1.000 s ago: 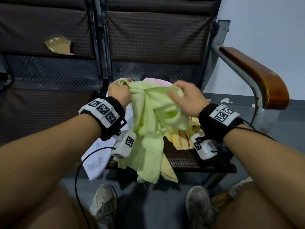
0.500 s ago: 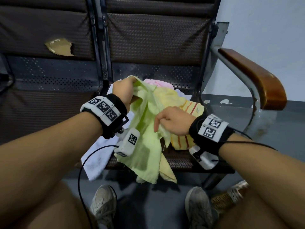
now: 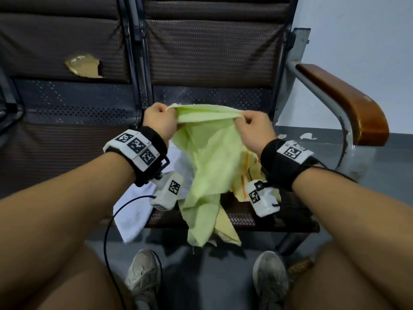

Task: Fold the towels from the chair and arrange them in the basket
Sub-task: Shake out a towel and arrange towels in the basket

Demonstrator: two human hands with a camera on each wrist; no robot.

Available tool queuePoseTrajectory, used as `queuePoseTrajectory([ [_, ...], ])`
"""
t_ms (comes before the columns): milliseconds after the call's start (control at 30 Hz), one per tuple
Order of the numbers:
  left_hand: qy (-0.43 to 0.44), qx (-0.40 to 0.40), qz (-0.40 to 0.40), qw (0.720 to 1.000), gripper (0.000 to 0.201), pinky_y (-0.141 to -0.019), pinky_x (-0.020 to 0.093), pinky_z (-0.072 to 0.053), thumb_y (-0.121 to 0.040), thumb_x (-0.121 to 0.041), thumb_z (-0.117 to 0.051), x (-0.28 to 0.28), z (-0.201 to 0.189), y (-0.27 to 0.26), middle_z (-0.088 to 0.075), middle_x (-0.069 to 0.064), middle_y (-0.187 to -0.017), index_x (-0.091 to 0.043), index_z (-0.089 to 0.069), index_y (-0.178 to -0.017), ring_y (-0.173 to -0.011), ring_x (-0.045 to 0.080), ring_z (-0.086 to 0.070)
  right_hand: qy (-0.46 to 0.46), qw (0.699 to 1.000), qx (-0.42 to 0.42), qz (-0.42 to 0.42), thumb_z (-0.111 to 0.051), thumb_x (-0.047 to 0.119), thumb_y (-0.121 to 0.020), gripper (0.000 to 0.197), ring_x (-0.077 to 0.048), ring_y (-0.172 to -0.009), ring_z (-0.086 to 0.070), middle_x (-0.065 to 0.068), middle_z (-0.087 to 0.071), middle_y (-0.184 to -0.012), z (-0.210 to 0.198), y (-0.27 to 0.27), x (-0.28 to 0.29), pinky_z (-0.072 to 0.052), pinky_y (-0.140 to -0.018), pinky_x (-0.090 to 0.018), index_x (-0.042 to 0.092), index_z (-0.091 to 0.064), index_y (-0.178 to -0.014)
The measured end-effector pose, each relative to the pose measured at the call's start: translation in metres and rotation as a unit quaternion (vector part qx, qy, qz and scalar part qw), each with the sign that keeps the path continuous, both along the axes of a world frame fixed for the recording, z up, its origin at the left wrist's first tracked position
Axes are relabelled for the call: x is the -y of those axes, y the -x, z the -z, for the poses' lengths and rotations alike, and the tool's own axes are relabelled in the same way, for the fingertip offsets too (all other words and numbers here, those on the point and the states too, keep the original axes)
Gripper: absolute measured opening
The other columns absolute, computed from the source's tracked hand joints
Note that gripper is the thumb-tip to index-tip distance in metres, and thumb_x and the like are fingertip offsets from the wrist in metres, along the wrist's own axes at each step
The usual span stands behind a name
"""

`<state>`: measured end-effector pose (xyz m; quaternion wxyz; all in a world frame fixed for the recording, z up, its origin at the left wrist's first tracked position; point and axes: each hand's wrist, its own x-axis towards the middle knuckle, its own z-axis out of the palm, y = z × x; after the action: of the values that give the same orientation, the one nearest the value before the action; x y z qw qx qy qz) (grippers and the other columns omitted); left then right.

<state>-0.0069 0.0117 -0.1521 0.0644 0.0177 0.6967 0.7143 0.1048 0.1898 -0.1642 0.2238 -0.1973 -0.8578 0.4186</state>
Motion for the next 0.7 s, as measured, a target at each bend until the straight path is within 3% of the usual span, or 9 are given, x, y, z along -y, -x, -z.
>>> queuePoseTrajectory([
  [67,0.009,-0.012,-0.008,1.000,0.032,-0.076,0.042,-0.062,-0.095,-0.002,-0.049,0.005,0.001,0.006,-0.044,0.010,-0.084,-0.015,-0.036,-0.068,-0.087,0.027,-0.056,-0.067,0.998,-0.015,-0.009,-0.056,0.028,-0.096,0.026,-0.013,-0.061,-0.050,0.003,-0.056,-0.064,-0.003,-0.006,-0.012,-0.036,-0.061,-0.028,0.014,-0.068,-0.078],
  [167,0.053,-0.030,-0.033,0.998,0.023,-0.071,0.044,-0.060,-0.092,-0.007,-0.043,0.008,0.002,0.011,-0.042,0.008,-0.081,-0.018,-0.037,-0.073,-0.083,0.023,-0.051,-0.191,0.975,0.052,-0.098,-0.066,0.036,-0.093,0.021,-0.015,-0.070,-0.050,0.000,-0.061,-0.076,0.001,-0.013,-0.019,-0.032,-0.065,-0.028,0.017,-0.072,-0.086],
  [267,0.030,-0.018,-0.025,0.999,0.007,-0.068,0.042,-0.062,-0.097,-0.010,-0.041,0.011,0.007,0.014,-0.055,0.013,-0.099,-0.012,-0.048,-0.095,-0.088,0.028,-0.062,-0.272,0.929,0.177,-0.177,-0.069,0.036,-0.090,0.022,-0.014,-0.080,-0.048,0.004,-0.059,-0.084,0.017,-0.017,-0.016,-0.037,-0.073,-0.027,0.015,-0.074,-0.096],
  [300,0.032,-0.011,-0.019,0.999,0.011,-0.068,0.042,-0.062,-0.099,-0.012,-0.041,0.013,0.009,0.015,-0.059,0.016,-0.107,-0.009,-0.050,-0.103,-0.091,0.030,-0.066,-0.290,0.913,0.209,-0.194,-0.068,0.034,-0.090,0.022,-0.014,-0.079,-0.049,0.005,-0.058,-0.083,0.022,-0.018,-0.014,-0.038,-0.073,-0.027,0.015,-0.074,-0.097],
  [367,0.054,0.002,-0.013,0.998,0.018,-0.069,0.045,-0.062,-0.100,-0.015,-0.042,0.014,0.013,0.016,-0.062,0.020,-0.110,-0.006,-0.055,-0.108,-0.093,0.033,-0.068,-0.308,0.895,0.249,-0.203,-0.063,0.031,-0.091,0.019,-0.018,-0.074,-0.052,0.005,-0.059,-0.075,0.030,-0.020,-0.010,-0.040,-0.070,-0.027,0.016,-0.071,-0.083],
  [433,0.084,0.015,-0.010,0.996,0.023,-0.066,0.042,-0.061,-0.099,-0.019,-0.045,0.016,0.016,0.017,-0.065,0.019,-0.104,-0.004,-0.060,-0.108,-0.085,0.032,-0.068,-0.334,0.886,0.265,-0.182,-0.055,0.032,-0.093,0.037,-0.023,-0.064,-0.050,0.001,-0.050,-0.061,0.032,-0.020,-0.010,-0.039,-0.063,-0.031,0.014,-0.051,-0.062],
  [500,0.125,0.007,-0.014,0.992,0.026,-0.061,0.035,-0.056,-0.097,-0.021,-0.047,0.017,0.016,0.018,-0.064,0.017,-0.100,-0.004,-0.063,-0.109,-0.079,0.030,-0.063,-0.338,0.890,0.270,-0.144,-0.048,0.036,-0.097,0.043,-0.026,-0.065,-0.051,-0.003,-0.047,-0.061,0.031,-0.018,-0.014,-0.039,-0.062,-0.032,0.013,-0.048,-0.061],
  [567,0.119,-0.007,-0.010,0.993,0.020,-0.058,0.031,-0.052,-0.094,-0.019,-0.050,0.018,0.015,0.018,-0.064,0.012,-0.099,-0.010,-0.062,-0.107,-0.078,0.026,-0.061,-0.317,0.903,0.267,-0.110,-0.044,0.037,-0.098,0.040,-0.028,-0.071,-0.054,-0.004,-0.050,-0.066,0.028,-0.020,-0.020,-0.042,-0.065,-0.033,0.011,-0.055,-0.069],
  [700,0.042,0.005,0.019,0.999,0.025,-0.049,0.021,-0.053,-0.089,-0.004,-0.051,0.023,0.014,0.013,-0.065,0.006,-0.084,-0.012,-0.066,-0.108,-0.066,0.016,-0.062,-0.265,0.926,0.239,-0.126,-0.061,0.033,-0.093,0.025,-0.025,-0.088,-0.064,-0.005,-0.073,-0.088,0.023,-0.032,-0.038,-0.052,-0.084,-0.039,0.014,-0.076,-0.089],
])
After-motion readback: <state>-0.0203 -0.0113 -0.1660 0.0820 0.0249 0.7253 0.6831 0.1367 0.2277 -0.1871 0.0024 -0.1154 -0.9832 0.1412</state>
